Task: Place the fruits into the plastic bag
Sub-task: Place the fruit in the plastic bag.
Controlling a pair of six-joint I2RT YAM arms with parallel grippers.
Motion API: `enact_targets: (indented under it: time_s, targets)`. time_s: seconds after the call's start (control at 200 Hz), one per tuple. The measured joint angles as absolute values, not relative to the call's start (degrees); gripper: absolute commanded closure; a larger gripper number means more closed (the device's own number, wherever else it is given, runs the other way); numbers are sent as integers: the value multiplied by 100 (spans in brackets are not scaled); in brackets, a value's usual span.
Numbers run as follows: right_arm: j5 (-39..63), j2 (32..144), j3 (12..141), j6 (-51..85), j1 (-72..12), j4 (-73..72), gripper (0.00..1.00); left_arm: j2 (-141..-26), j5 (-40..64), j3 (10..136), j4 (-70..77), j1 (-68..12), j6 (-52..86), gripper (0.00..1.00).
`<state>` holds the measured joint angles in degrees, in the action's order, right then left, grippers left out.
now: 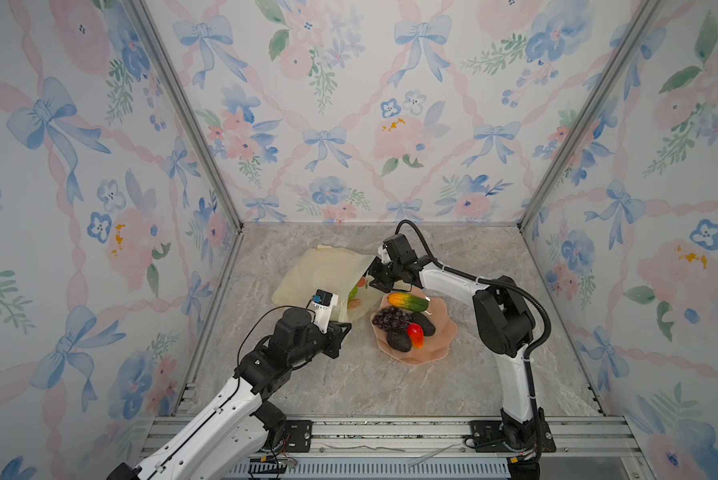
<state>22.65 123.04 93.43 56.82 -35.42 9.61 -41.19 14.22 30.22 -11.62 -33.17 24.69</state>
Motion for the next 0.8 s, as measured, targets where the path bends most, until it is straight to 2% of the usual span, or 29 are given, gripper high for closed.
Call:
enact_targets:
  time_s: [0.415,0.8]
  targets:
    - [2263,12127,9290,5524,-3557,1109,16,-4119,1424,3022,-1162,-3317,2469,100]
    - [2139,10868,9048,4720,-3841,2071,16,-4108,1422,3022,-1162,-3317,2469,100]
